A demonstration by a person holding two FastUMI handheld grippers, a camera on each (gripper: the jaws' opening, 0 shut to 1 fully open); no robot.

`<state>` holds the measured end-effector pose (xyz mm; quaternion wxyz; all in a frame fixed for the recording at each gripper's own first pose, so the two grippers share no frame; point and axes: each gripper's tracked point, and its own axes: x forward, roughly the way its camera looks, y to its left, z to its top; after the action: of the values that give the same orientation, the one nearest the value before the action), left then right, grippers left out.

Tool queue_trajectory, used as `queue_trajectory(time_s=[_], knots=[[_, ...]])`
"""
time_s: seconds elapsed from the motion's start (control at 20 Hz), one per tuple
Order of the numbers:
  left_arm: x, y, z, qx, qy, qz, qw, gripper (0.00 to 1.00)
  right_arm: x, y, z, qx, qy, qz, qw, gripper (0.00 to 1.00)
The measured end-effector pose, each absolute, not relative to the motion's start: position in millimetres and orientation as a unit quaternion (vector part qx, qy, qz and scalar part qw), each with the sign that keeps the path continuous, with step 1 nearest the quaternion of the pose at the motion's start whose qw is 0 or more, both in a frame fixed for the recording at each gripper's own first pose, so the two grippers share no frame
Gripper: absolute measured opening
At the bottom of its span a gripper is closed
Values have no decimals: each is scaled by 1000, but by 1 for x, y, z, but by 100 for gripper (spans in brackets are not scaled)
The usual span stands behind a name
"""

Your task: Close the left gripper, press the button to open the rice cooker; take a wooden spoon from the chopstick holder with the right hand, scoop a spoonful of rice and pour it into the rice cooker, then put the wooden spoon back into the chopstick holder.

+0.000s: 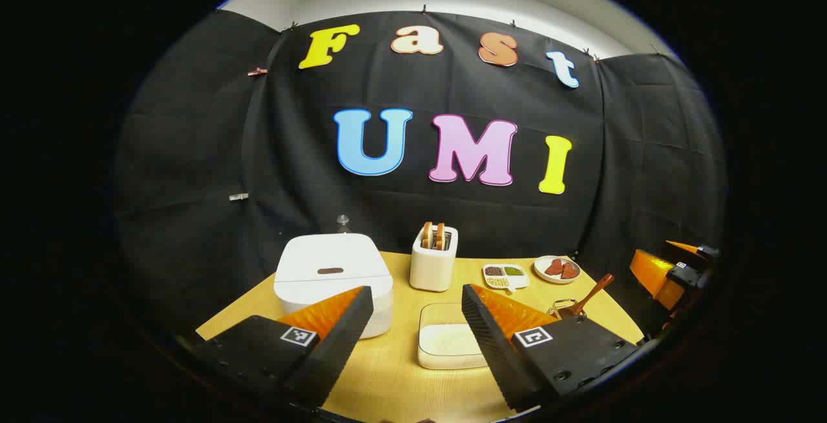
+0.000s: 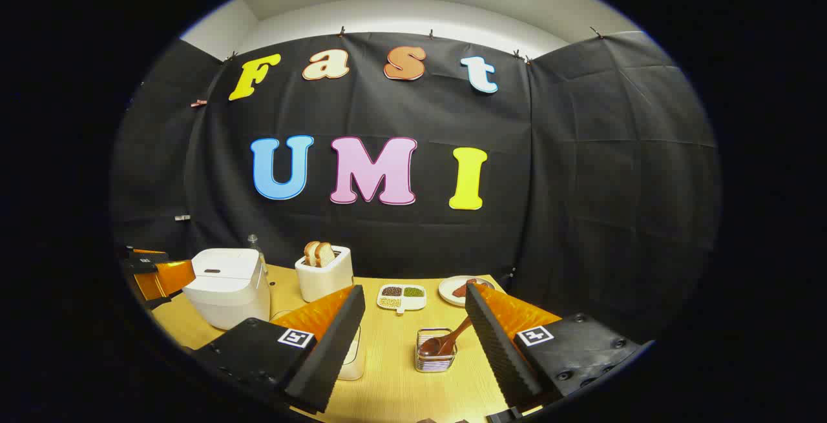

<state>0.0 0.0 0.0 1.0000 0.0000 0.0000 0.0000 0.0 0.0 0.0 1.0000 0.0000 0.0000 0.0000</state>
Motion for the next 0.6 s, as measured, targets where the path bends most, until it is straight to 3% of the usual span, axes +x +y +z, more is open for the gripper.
queue_trajectory(time_s=[0.6], knots=[[20, -4, 5, 11, -8, -17, 1000, 95, 32, -7, -9, 7, 14, 12, 1000, 98]])
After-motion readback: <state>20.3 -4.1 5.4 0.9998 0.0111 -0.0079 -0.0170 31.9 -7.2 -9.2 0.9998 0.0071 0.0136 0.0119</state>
